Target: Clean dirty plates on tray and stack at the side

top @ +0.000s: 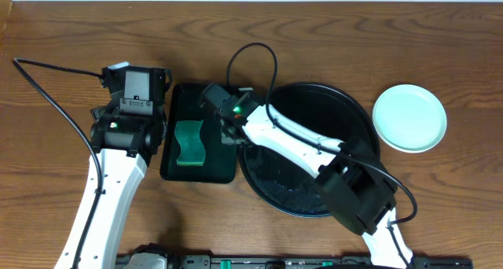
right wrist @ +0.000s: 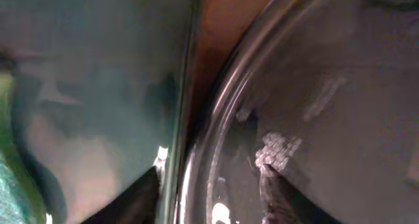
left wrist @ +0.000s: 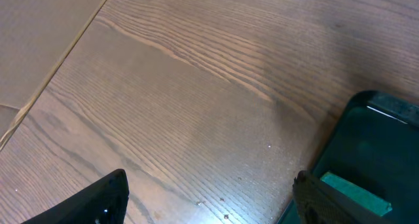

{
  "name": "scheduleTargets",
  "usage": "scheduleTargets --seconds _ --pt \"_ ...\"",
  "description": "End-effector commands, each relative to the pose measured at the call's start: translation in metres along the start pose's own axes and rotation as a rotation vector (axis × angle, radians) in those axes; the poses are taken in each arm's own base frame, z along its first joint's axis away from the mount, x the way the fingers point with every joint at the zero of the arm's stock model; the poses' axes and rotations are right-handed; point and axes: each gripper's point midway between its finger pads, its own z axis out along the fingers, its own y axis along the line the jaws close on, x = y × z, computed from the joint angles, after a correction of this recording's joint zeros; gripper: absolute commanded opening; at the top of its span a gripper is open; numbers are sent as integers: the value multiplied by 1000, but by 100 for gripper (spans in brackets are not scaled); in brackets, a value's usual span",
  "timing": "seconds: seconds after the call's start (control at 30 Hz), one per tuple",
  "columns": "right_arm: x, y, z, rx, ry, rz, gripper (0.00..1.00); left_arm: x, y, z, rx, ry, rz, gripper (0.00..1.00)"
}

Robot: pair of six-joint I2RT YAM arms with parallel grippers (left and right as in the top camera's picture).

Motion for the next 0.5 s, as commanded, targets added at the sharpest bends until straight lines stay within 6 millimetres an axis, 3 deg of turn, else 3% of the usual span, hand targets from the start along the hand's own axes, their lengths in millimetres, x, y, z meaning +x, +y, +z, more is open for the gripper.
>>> scheduleTargets --seconds 0.0,0.1,0.17,0.3,0.4,0.47 --pt "-41 -7 -50 -61 -112 29 57 -8 4 -4 -14 -21 -4 81" --pt "-53 -25 -63 -52 -123 34 61 -8 4 -4 -14 -21 -4 81" --pt "-57 -38 -67 -35 -120 -5 70 -8 4 -4 -14 -21 -4 80" --pt "-58 -69 -65 30 -72 -102 81 -8 4 -4 -14 -21 -4 81" --pt "-55 -97 -63 92 -17 -168 99 -8 4 -4 -14 -21 -4 81" --pt "-55 -110 -62 111 8 -187 99 -8 4 -4 -14 -21 -4 81"
